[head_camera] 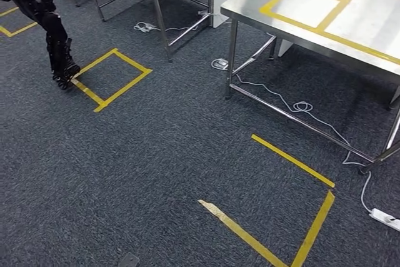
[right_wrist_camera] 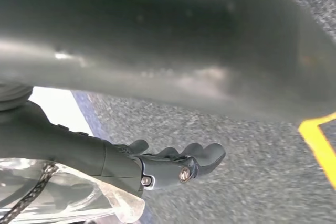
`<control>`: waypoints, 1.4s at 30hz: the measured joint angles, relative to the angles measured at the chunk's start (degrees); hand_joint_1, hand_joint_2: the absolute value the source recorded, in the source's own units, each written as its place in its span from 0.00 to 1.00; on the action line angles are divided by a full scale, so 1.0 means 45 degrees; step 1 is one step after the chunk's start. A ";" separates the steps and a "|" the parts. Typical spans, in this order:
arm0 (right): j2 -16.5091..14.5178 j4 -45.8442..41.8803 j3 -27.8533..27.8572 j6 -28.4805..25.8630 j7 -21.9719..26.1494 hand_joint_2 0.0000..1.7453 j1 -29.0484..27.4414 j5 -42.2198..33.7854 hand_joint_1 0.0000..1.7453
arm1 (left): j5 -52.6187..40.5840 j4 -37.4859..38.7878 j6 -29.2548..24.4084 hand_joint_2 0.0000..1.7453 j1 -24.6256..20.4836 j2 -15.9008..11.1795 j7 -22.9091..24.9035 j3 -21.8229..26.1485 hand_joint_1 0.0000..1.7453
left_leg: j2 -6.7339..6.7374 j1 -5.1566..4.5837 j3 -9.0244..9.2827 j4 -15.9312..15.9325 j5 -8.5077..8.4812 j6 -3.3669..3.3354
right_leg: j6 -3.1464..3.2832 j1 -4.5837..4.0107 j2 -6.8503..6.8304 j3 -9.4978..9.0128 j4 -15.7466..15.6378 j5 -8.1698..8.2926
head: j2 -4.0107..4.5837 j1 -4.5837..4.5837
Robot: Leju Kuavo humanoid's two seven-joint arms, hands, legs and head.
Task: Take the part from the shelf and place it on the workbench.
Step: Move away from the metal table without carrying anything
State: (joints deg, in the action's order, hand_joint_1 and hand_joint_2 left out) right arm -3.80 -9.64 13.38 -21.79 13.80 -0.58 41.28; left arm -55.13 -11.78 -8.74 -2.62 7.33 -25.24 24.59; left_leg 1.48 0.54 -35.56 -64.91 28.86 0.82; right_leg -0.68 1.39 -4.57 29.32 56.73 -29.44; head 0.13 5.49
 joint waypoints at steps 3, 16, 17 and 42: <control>0.0000 0.0000 0.0001 0.0000 -0.0001 0.00 0.0018 0.0012 0.00 | -0.0009 0.0001 -0.0040 1.00 -0.0051 0.0011 -0.0018 0.0000 0.00 | 0.0504 -0.0144 0.0742 0.1548 -0.0358 -0.0186 | -0.0235 -0.0071 -0.0404 -0.0107 0.0003 -0.0113 | 0.0000 -0.0009; 0.0132 -0.0028 0.0007 -0.0019 -0.0187 0.00 -0.0073 0.0174 0.00 | -0.0097 0.0004 -0.0232 1.00 -0.0058 0.0163 -0.0066 0.0000 0.00 | -0.1542 -0.0236 0.0801 0.1701 -0.0454 -0.0697 | -0.0396 -0.0020 0.1658 0.0925 0.1320 -0.0142 | 0.0000 -0.0162; 0.0142 -0.0027 0.0006 -0.0021 -0.0195 0.00 -0.0076 0.0190 0.00 | -0.0100 0.0004 -0.0192 1.00 -0.0078 0.0180 -0.0033 0.0000 0.00 | -0.1713 -0.0235 0.0762 0.1666 -0.0444 -0.0646 | -0.0362 0.0005 0.1985 0.0611 0.0639 0.0082 | 0.0000 -0.0160; 0.0164 -0.0039 0.0008 -0.0012 -0.0334 0.00 0.0019 0.0342 0.00 | -0.0012 0.0005 0.0055 1.00 -0.0054 0.0240 0.0000 0.0005 0.00 | -0.0654 -0.0163 0.0798 0.1828 -0.0475 -0.0713 | -0.0522 -0.0049 0.0970 0.1337 0.3444 -0.2065 | 0.0000 -0.0080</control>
State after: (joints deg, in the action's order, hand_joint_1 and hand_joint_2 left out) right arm -3.07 -9.81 13.41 -21.85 12.30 -0.49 42.82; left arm -55.19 -11.76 -8.50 -2.87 8.41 -25.24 24.61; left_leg -1.46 -0.20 -31.97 -56.68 26.72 -2.39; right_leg -3.02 1.17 -0.20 35.34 72.23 -38.73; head 0.13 5.13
